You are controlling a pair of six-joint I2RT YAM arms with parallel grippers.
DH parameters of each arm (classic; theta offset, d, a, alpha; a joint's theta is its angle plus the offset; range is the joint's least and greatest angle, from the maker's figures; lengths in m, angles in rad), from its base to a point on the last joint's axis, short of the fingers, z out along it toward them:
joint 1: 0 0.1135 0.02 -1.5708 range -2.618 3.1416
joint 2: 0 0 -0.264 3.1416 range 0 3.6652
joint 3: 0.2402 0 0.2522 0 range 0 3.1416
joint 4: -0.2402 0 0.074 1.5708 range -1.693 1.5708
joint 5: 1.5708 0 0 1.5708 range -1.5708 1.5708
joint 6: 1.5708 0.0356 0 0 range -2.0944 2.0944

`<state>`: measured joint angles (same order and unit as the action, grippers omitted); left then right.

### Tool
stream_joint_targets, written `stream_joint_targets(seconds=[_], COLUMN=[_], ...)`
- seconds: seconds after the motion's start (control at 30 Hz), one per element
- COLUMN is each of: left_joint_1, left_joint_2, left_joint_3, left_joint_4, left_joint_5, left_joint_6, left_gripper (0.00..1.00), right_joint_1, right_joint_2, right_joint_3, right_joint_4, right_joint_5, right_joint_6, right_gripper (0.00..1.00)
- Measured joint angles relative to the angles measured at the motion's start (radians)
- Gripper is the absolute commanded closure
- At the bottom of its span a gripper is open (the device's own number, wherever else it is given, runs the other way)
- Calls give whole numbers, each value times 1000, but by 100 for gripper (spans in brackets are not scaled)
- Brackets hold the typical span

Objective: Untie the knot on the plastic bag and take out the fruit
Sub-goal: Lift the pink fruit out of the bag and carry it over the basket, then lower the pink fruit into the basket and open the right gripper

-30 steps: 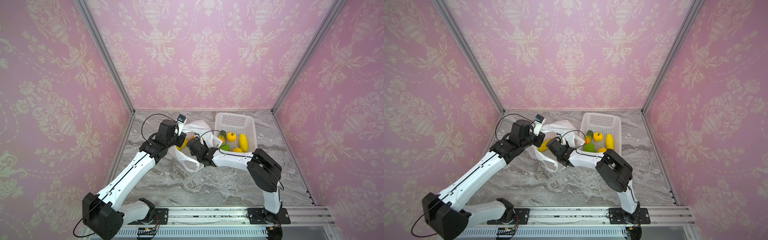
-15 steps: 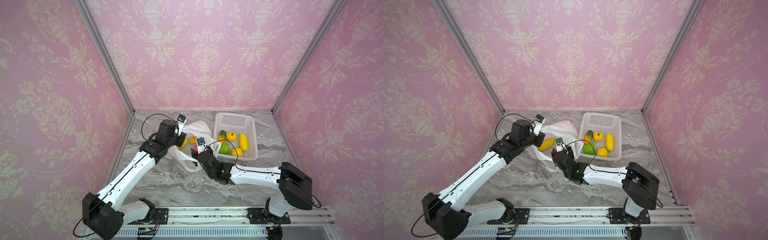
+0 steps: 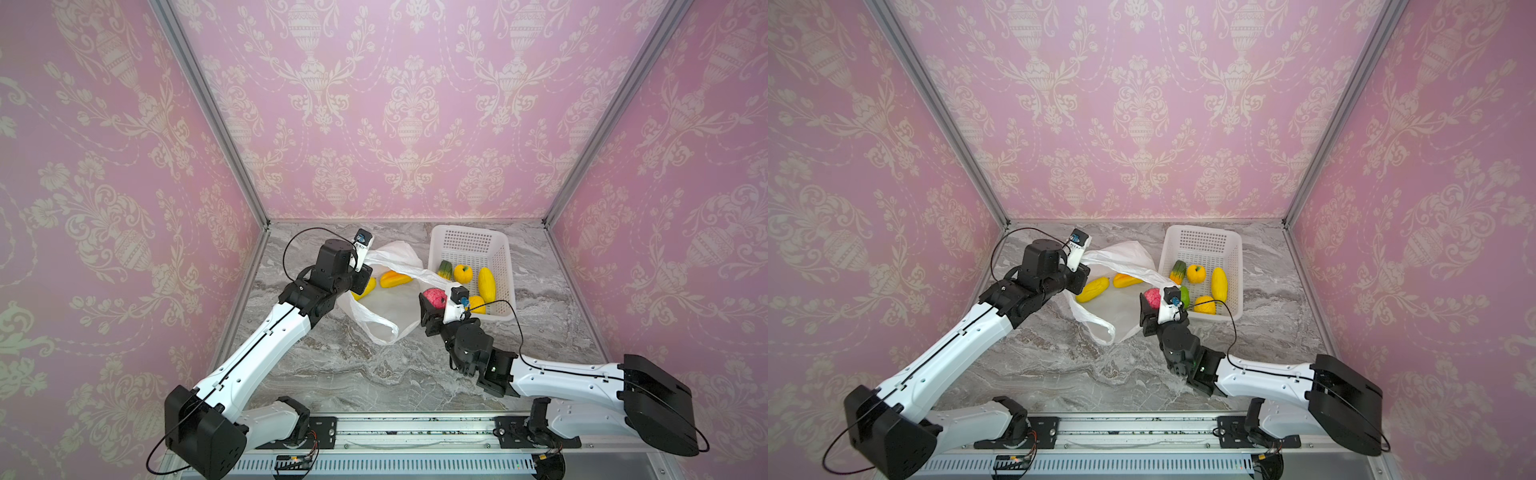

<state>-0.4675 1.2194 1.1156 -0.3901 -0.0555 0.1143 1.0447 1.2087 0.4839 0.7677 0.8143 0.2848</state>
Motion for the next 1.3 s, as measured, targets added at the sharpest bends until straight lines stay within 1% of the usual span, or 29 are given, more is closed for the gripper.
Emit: stream_joint_targets(seconds=[0.1,0.23,0.37,0.43,0.5,0.6,0.77,0.87,1.0,1.13,1.3], left_joint_1=[0,0,0,0,0,0,0,0,0,0,0], left_joint_2=[0,0,0,0,0,0,0,0,0,0,0], left_joint_3=[0,0,0,0,0,0,0,0,0,0,0], left_joint_4=[0,0,0,0,0,0,0,0,0,0,0], left_joint_5=[0,0,0,0,0,0,0,0,0,0,0], left_joint_6=[0,0,0,0,0,0,0,0,0,0,0], left_gripper=[94,94,94,93,93,93,93,93,93,93,93], right_joint_1=[-61,-189,-323,-380,-432,-502,-579,-630,-695,-732,-762], right_joint_2=[-61,-140,-165,-151,-105,19,287,430,578,637,678], right_joint_3=[-68,-127,-126,-103,-47,108,458,602,684,786,822], right_joint_4=[22,-31,-143,-217,-296,-436,-711,-826,-918,-933,-934], right_joint_5=[41,57,25,-10,-56,-145,-264,-357,-480,-534,-549], right_joint_6=[62,211,352,397,423,435,414,391,369,354,344], right_gripper=[57,57,55,54,54,55,66,67,64,63,54])
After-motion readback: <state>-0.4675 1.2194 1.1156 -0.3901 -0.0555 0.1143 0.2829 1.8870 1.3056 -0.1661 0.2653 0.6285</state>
